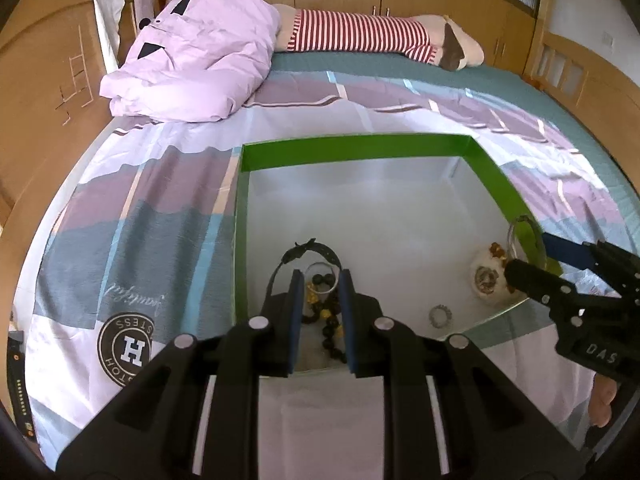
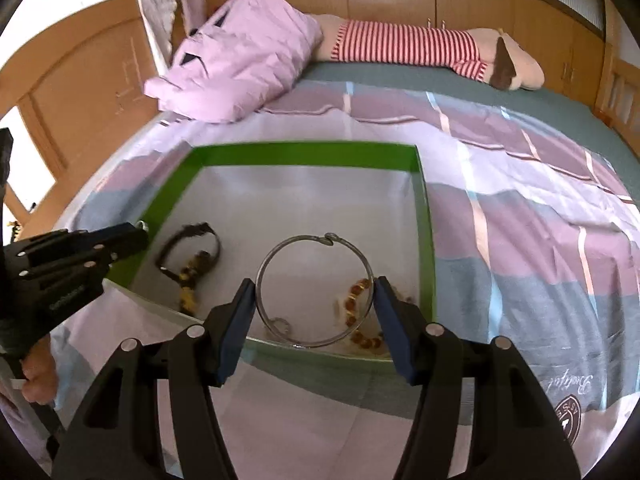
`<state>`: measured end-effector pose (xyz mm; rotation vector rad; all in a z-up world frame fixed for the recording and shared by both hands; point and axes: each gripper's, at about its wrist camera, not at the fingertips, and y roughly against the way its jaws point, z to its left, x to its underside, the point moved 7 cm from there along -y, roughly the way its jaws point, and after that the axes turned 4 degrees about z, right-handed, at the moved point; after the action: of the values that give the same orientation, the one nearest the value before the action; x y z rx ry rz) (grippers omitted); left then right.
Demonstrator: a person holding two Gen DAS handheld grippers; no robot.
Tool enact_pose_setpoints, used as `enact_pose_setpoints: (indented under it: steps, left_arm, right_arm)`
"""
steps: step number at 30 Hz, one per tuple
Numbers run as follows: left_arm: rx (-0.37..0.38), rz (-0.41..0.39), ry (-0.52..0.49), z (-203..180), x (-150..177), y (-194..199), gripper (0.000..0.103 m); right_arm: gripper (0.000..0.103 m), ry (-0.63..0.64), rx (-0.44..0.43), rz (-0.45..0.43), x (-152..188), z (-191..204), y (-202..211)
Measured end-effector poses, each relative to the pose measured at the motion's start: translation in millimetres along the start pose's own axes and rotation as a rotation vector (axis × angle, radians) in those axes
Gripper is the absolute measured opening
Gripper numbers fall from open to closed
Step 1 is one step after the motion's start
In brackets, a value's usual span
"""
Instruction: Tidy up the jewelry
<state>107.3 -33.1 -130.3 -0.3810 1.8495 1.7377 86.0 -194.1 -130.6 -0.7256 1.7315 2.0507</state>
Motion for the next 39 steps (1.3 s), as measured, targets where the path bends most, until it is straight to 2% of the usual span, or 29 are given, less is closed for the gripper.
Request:
enact_pose_setpoints:
  steps: [3, 4, 5, 6, 8, 11, 16, 19, 22, 23, 24, 26, 28, 31, 34, 35, 36, 37, 39]
  left_arm:
    - [-0.032, -0.012, -0.029, -5.4, 0.5, 0.9, 0.048]
    - [-0.039, -0.022, -0.037, -6.9, 0.2, 3.2, 0.054]
    - [-0.040, -0.029, -0.042, -8.4, -0.2, 5.7, 0.056]
    - [-0.037, -0.033, -0.044, -8.9, 0.1, 7.9, 0.056]
    - [-0.032, -0.036, -0.046, -11.0, -0.2, 11.9, 0.056]
    - [-0.046, -0.014, -0.055, -11.0, 1.7, 18.1, 0.056]
    - [0.011, 0.068, -0.080, -13.7, 19.2, 38.8, 0.054]
    - [-0.002, 0.165, -0.120, -12.5, 44.4, 36.3, 0.054]
    - [0.001, 0.247, -0.176, -12.1, 80.2, 31.3, 0.054]
    - [0.002, 0.266, -0.190, -12.5, 89.7, 29.7, 0.054]
    - [0.002, 0.289, -0.207, -12.5, 100.3, 26.4, 0.054]
    - [-0.003, 0.334, -0.251, -16.8, 118.7, 20.5, 0.054]
    - [-0.003, 0.355, -0.284, -24.0, 125.9, 16.3, 0.054]
    - [0.002, 0.349, -0.313, -33.5, 130.5, 17.7, 0.056]
    - [-0.009, 0.343, -0.329, -37.1, 134.0, 19.6, 0.057]
    - [-0.009, 0.343, -0.333, -38.1, 134.7, 19.9, 0.057]
    - [-0.009, 0.342, -0.338, -39.2, 135.7, 20.1, 0.057]
    - [-0.011, 0.341, -0.342, -39.6, 135.9, 20.6, 0.057]
    - [-0.012, 0.339, -0.345, -40.7, 136.5, 21.3, 0.058]
  right_arm:
    - [0.061, -0.009, -0.005, 0.012, 1.1, -2.3, -3.4]
    - [0.062, -0.008, -0.001, 0.016, 1.9, -2.4, -3.1]
    - [0.066, -0.004, -0.003, 0.015, 1.7, -1.9, -2.4]
    - [0.073, -0.002, -0.003, 0.010, 0.6, -1.1, -1.0]
    - [0.078, 0.004, -0.005, -0.010, -2.0, 1.3, 3.4]
    - [0.078, 0.035, -0.009, -0.007, -2.7, 8.5, 12.2]
    - [0.078, 0.050, -0.029, 0.019, 5.3, 14.0, 43.6]
    - [0.076, 0.140, -0.004, 0.136, 37.1, 14.3, 50.4]
    - [0.076, 0.220, 0.025, 0.304, 88.4, 7.7, 36.6]
    - [0.069, 0.232, 0.040, 0.364, 105.1, 3.6, 29.4]
    - [0.058, 0.243, 0.073, 0.443, 127.0, -2.9, 20.2]
    - [0.046, 0.246, 0.080, 0.512, 148.3, -6.4, 16.3]
    - [0.046, 0.267, 0.071, 0.522, 156.3, -2.2, 19.7]
    - [0.046, 0.312, 0.039, 0.534, 163.9, 10.6, 19.0]
    - [0.045, 0.350, 0.043, 0.529, 168.8, 21.2, 8.6]
    - [0.037, 0.360, 0.039, 0.508, 166.7, 24.7, 8.2]
    - [0.015, 0.350, 0.016, 0.486, 162.9, 28.7, 8.2]
    - [0.006, 0.323, -0.008, 0.477, 159.7, 31.0, 6.9]
    - [0.007, 0.303, 0.001, 0.463, 156.2, 31.1, 3.1]
